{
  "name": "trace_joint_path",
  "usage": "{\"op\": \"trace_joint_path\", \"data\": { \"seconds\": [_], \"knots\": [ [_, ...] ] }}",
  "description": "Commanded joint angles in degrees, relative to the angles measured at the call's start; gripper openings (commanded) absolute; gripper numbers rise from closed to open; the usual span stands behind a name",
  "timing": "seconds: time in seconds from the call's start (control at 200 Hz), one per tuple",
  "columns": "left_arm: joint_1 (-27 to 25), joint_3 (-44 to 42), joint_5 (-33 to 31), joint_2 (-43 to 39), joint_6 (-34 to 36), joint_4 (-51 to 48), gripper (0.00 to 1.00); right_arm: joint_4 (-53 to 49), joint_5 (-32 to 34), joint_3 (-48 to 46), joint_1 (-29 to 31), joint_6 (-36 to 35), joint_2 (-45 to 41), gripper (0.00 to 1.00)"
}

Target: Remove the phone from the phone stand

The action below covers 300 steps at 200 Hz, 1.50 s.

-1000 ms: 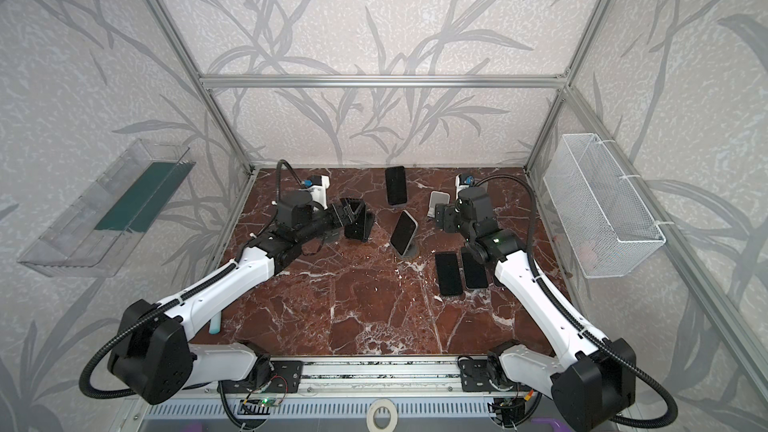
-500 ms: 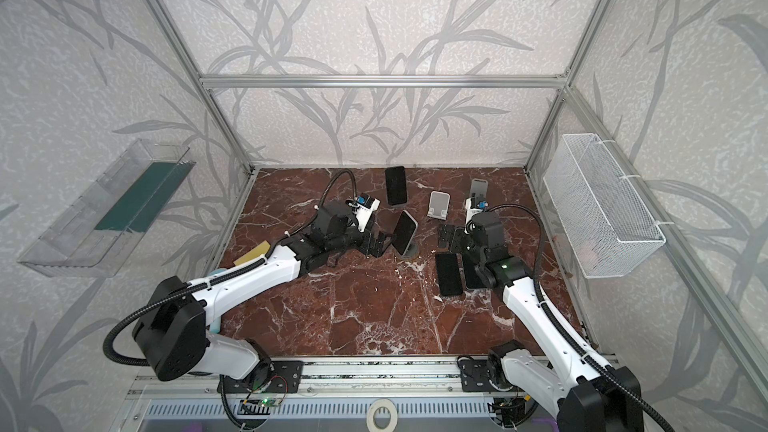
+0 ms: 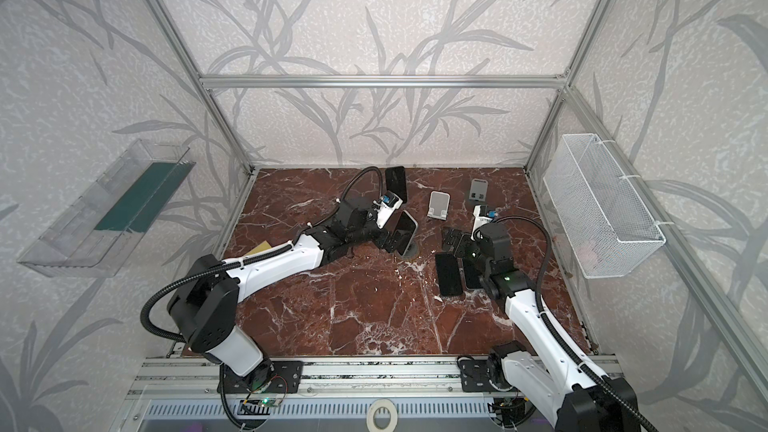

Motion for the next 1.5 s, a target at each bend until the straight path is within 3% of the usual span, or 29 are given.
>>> {"op": "trace_joint_path", "data": {
  "seconds": [0.0,0.155,0.43,0.52,1.046,1.496],
  "knots": [
    [-0.55,1.41,0.79,1.02,4.41,3.88,0.99,3.04,-1.46,-0.23,-0.13,0.06,-0.65,1.00],
    [-0.50,2.73,7.22,1.49,3.65,2.33,0.99,3.46,-1.90,-0.34,-0.12,0.03,-0.29,1.00],
    [0.48,6.64,11.86,5.24,0.10,-0.94,0.99,4.80,-3.27,-0.84,-0.16,-0.19,-0.90,1.00],
    [0.93,9.47,11.30,6.67,0.24,-4.54,0.99,5.58,-4.66,-0.93,-0.12,-0.32,-0.95,1.00],
    [1.37,4.86,8.51,5.99,2.01,1.93,0.99,7.07,-6.66,-0.93,-0.16,0.20,-0.03,1.00],
    [3.56,9.17,14.59,11.39,1.31,-0.84,0.95,7.46,-6.41,-1.33,-0.12,0.12,0.68,1.00]
  ]
}}
